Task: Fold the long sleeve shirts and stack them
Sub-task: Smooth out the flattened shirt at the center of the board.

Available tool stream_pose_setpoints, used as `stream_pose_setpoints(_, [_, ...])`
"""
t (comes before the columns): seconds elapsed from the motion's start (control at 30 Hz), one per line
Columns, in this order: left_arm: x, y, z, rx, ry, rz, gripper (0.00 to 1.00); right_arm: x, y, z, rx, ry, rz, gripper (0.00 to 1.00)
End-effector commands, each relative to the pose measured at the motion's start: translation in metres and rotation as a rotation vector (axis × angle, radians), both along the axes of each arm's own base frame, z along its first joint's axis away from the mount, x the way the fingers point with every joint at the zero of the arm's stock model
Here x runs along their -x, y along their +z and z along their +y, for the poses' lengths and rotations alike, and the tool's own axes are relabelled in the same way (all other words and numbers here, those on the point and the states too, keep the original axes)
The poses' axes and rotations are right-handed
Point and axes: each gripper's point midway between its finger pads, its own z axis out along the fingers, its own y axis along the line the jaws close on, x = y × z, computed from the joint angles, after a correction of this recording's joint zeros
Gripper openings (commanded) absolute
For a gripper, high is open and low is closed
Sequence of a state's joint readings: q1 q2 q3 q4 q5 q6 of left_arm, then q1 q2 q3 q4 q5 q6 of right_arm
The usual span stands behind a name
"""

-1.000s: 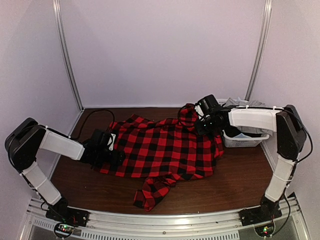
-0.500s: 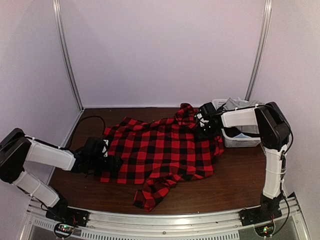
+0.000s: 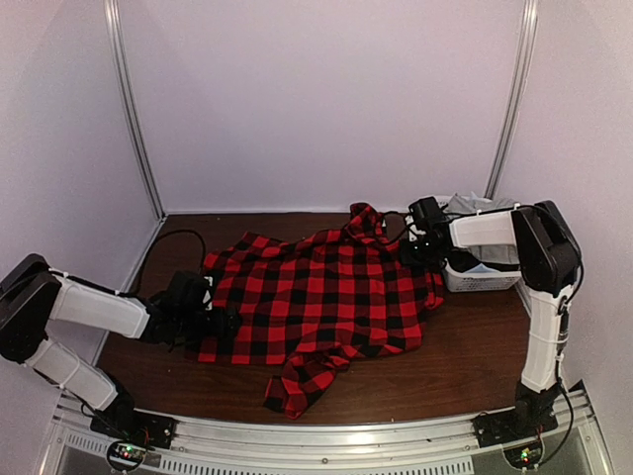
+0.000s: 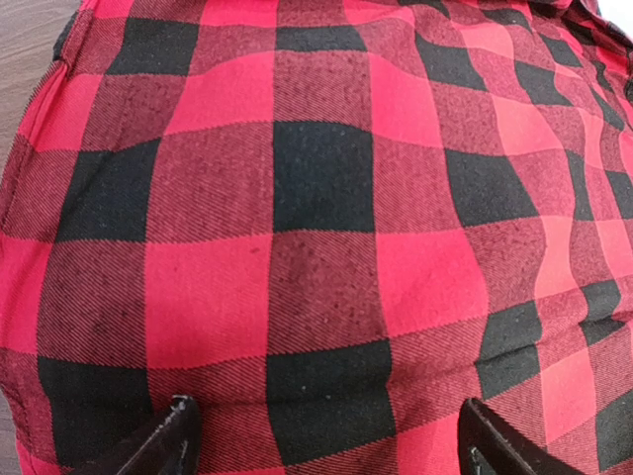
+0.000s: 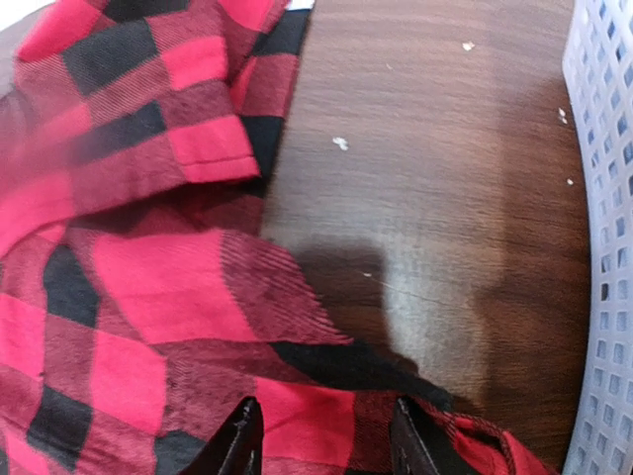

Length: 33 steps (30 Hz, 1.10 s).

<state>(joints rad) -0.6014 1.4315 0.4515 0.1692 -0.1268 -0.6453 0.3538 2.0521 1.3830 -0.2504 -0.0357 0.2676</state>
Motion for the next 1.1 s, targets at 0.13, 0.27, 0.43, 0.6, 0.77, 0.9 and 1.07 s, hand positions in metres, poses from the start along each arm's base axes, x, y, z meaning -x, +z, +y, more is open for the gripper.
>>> stream_pose_setpoints(0.13, [-0.003, -0.001, 0.001, -0.061, -0.012, 0.034, 0.92, 0.001, 0.061, 0.051, -0.130, 0.148, -0.138, 0.47])
stream_pose_setpoints(0.27, [-0.012, 0.009, -0.004, -0.059, -0.026, 0.006, 0.92, -0.007, 0.063, 0.071, -0.138, 0.179, -0.150, 0.47])
stream_pose_setpoints(0.43, [-0.022, 0.018, -0.011, -0.066, -0.046, -0.023, 0.92, -0.024, 0.060, 0.094, -0.150, 0.216, -0.159, 0.47])
stream_pose_setpoints(0.6, [-0.028, 0.020, -0.014, -0.078, -0.056, -0.029, 0.92, -0.051, 0.052, 0.111, -0.163, 0.226, -0.165, 0.47])
stream_pose_setpoints(0.77, [-0.030, 0.021, -0.014, -0.085, -0.055, -0.035, 0.92, -0.072, 0.030, 0.116, -0.149, 0.198, -0.147, 0.46])
stream_pose_setpoints(0.9, [-0.030, 0.018, -0.014, -0.090, -0.056, -0.031, 0.92, -0.091, 0.021, 0.113, -0.134, 0.150, -0.168, 0.46])
stream_pose_setpoints(1.07, [-0.026, 0.014, -0.012, -0.095, -0.059, -0.020, 0.92, -0.115, 0.004, 0.102, -0.099, 0.082, -0.168, 0.46])
